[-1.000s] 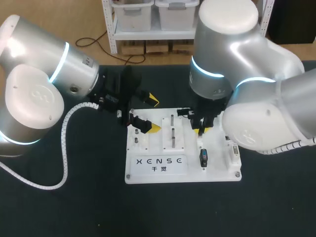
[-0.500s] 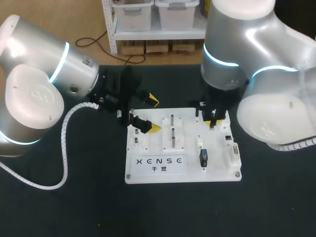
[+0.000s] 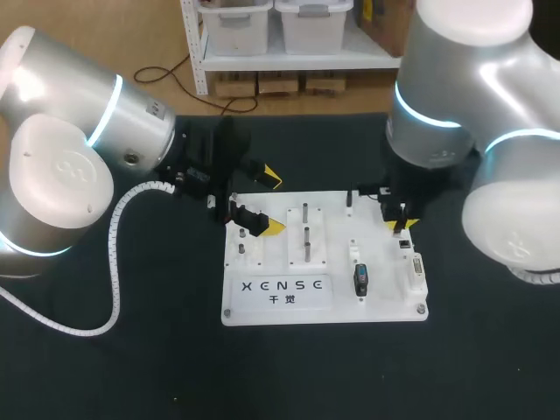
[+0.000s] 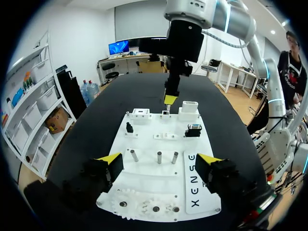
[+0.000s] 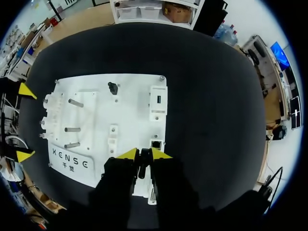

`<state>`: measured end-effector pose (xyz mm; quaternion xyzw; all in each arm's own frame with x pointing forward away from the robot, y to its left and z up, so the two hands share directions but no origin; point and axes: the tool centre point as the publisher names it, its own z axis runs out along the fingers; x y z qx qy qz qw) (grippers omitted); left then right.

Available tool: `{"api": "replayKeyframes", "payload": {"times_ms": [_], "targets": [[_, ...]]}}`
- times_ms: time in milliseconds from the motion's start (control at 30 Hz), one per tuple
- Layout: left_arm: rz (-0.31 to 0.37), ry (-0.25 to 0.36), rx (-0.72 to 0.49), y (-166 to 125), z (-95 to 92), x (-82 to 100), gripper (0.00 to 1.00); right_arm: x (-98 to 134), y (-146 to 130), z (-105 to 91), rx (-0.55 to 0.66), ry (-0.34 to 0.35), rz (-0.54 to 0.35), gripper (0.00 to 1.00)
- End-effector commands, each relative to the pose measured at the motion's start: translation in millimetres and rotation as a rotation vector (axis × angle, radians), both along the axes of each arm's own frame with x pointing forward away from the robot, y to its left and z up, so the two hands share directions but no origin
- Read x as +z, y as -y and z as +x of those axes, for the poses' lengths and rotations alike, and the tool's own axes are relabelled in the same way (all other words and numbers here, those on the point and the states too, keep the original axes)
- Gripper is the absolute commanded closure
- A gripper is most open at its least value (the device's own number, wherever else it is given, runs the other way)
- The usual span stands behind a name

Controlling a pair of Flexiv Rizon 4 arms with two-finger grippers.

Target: Insert the Ethernet cable into its matching sockets.

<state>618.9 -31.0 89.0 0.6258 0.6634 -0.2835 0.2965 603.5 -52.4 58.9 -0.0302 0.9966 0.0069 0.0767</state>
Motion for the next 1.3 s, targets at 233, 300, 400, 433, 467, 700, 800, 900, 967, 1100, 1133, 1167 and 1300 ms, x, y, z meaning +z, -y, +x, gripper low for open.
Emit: {"api": "replayKeyframes", "payload": {"times_ms": [233,300,400,433,467,700,800,900,967,1100,1133,1167,1300], "targets": [[0.004,-0.001,0.0,0.7,0.9,-0.3,0.0,-7.9,11.7,-0.3,0.007,-0.004,0.015,1.0],[0.004,-0.001,0.0,0.7,0.9,-0.3,0.0,-9.6,13.5,0.7,0.009,-0.007,0.015,1.0],[0.004,-0.001,0.0,0.7,0.9,-0.3,0.0,-11.7,16.3,1.3,0.01,-0.013,0.013,1.0],[0.004,-0.001,0.0,0.7,0.9,-0.3,0.0,-12.6,17.3,1.2,0.007,-0.016,0.014,1.0],[0.004,-0.001,0.0,0.7,0.9,-0.3,0.0,-13.3,18.0,1.2,0.006,-0.017,0.015,1.0],[0.004,-0.001,0.0,0.7,0.9,-0.3,0.0,-18.7,18.0,3.1,0.005,-0.027,0.023,1.0],[0.004,-0.001,0.0,0.7,0.9,-0.3,0.0,-20.4,17.0,4.4,0.008,-0.028,0.027,1.0],[0.004,-0.001,0.0,0.7,0.9,-0.3,0.0,-21.6,17.0,4.9,0.01,-0.031,0.029,1.0],[0.004,-0.001,0.0,0.7,0.9,-0.3,0.0,-22.5,17.3,4.6,0.01,-0.032,0.03,1.0],[0.004,-0.001,0.0,0.7,0.9,-0.3,0.0,-23.6,17.6,4.1,0.01,-0.037,0.031,1.0],[0.004,-0.001,0.0,0.7,0.9,-0.3,0.0,-23.7,17.6,4.1,0.01,-0.037,0.031,1.0],[0.004,-0.001,0.0,0.7,0.9,-0.3,0.0,-23.8,17.6,4.1,0.011,-0.038,0.031,1.0],[0.004,-0.001,0.0,0.7,0.9,-0.3,0.0,-24.6,18.0,4.7,0.011,-0.037,0.032,1.0]]}}
